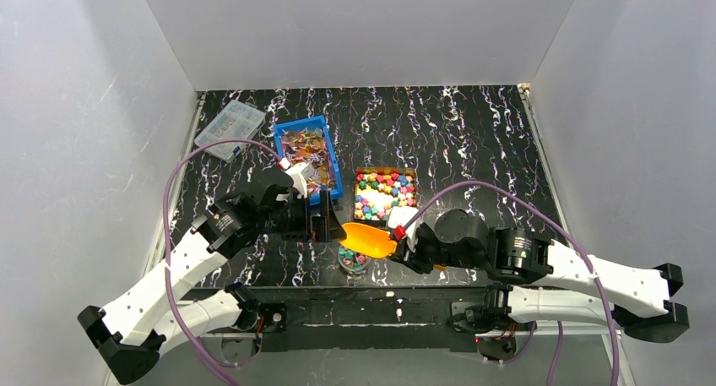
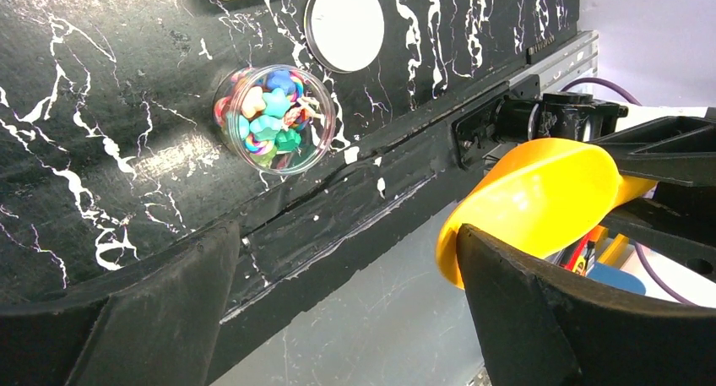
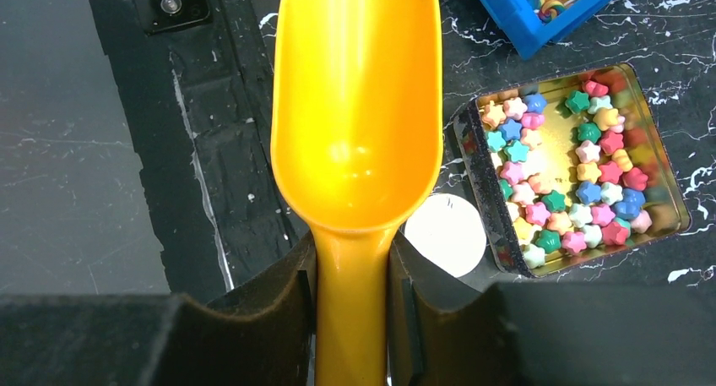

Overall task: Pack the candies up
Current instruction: Adjust the spatula, then scoop the fake candies from the storage box.

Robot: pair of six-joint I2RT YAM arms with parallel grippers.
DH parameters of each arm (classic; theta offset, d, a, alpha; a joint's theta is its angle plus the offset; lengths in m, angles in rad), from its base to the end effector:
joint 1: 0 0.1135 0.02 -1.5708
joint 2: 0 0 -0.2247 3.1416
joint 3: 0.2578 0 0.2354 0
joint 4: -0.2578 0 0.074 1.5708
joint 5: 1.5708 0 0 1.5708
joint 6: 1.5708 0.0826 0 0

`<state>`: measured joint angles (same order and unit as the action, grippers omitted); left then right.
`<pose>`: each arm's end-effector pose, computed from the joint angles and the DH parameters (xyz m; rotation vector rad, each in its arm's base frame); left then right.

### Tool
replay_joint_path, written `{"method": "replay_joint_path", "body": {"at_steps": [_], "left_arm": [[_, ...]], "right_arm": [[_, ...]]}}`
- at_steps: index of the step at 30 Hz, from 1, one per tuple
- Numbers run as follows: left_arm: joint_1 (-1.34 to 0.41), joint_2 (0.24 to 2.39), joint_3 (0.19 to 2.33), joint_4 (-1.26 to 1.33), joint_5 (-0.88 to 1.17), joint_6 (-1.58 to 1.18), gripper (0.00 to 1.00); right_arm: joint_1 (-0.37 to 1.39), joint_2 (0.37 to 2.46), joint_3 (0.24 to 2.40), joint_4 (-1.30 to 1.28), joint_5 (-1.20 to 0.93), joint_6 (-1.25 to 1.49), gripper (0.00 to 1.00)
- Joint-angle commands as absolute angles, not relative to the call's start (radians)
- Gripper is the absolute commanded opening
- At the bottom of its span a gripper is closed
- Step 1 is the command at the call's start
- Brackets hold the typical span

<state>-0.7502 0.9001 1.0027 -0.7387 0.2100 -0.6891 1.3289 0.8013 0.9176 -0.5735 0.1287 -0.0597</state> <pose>0.1530 -0.1661 0.2806 0.1998 2.3813 -0.9828 0.0636 0.2137 0.2921 -1.2717 1.6583 0.6623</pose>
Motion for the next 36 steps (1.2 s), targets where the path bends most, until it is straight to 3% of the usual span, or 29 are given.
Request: {"method": "replay_joint_path", "body": {"at_steps": [1, 15, 22, 36], "left_arm": [[-0.753, 0.909, 0.988, -0.792, 0.19, -0.661, 1.0], [-0.753, 0.886, 1.166, -0.874, -0.044, -0.551, 0.99], [-0.753, 0.808, 1.156, -0.893, -0.144, -0.525, 0.99], [-0.754, 0.693, 0.954, -0.833, -0.058, -0.506, 1.0]], "right_arm": [[1.331, 0.807, 0.97, -0.465, 0.187, -0.047, 0.01], [1.33, 0.981, 1.091, -0.715, 0.367, 0.057, 0.01], [1.312, 1.092, 1.179, -0.855, 0.501, 0.062, 0.01], [0.96, 1.314, 1.31, -0.931, 0.34, -0.252, 0.01]]}}
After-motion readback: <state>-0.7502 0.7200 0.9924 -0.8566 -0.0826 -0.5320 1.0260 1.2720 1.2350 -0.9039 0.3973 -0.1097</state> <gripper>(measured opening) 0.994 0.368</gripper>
